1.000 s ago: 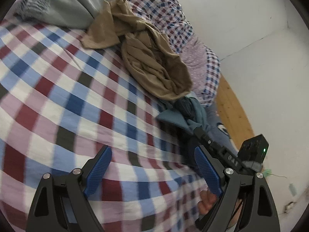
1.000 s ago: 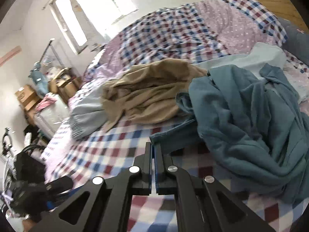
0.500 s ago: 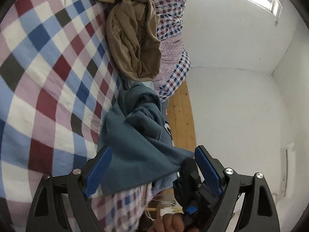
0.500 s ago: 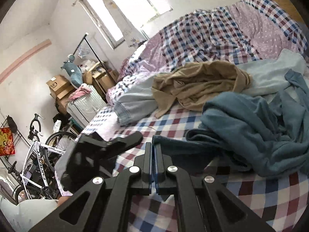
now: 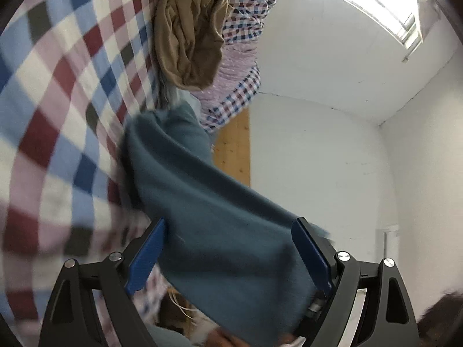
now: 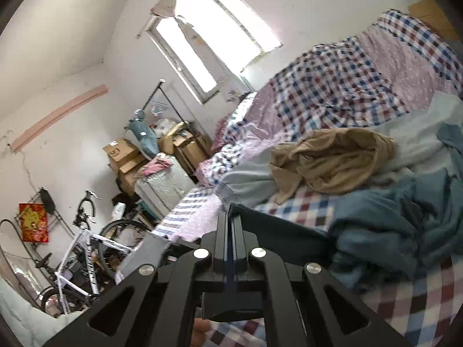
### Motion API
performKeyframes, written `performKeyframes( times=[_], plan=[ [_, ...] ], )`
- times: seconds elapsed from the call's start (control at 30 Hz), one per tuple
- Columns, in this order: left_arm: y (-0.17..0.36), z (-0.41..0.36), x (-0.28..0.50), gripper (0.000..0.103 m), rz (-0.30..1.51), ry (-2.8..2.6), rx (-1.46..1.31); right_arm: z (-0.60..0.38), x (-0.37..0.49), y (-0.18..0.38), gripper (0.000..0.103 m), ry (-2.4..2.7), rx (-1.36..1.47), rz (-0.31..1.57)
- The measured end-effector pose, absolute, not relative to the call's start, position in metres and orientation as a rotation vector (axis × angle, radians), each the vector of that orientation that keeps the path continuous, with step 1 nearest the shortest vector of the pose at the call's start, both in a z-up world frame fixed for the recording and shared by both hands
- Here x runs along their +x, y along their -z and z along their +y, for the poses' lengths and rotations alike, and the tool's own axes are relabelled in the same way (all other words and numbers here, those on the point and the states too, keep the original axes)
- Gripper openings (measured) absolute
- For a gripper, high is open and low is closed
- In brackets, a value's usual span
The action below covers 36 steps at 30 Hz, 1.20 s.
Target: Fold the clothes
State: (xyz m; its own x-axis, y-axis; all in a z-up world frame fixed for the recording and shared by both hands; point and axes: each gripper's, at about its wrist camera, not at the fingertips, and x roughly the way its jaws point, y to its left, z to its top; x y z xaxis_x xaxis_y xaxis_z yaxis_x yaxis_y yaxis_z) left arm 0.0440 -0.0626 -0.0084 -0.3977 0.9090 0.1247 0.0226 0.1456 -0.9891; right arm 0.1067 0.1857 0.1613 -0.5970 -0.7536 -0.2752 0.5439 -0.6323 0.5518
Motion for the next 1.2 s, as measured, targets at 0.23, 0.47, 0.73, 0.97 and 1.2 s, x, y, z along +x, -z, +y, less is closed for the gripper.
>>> performKeyframes(
  times=[0.23, 0.47, 0.73, 0.97, 1.2],
  plan=[
    [-0.055, -0.084, 0.087, 0.090, -1.246, -1.853, -0.877, 0.205, 0.111, -0.145, 0.000, 2.337, 0.704, -0.567],
    [-0.123, -0.056, 0.173, 0.090, -0.417, -2.472, -0.699, 0.198, 0.095, -0.130, 0.001, 2.247, 0.799, -0.613],
    [-0.102, -0.010, 0.193, 0.090, -0.098, -2.535, -0.800, 0.139, 0.106, -0.126, 0.003, 2.094, 0.872, -0.286],
    [-0.080, -0.015, 0.167, 0.064, -0.105, -2.574, -0.925, 0.128, 0.107, -0.113, 0.003, 2.023, 0.892, -0.291],
    [-0.053, -0.020, 0.145, 0.047, -0.186, -2.564, -1.102, 0.141, 0.095, -0.100, 0.004, 2.080, 0.936, -0.344]
  ],
)
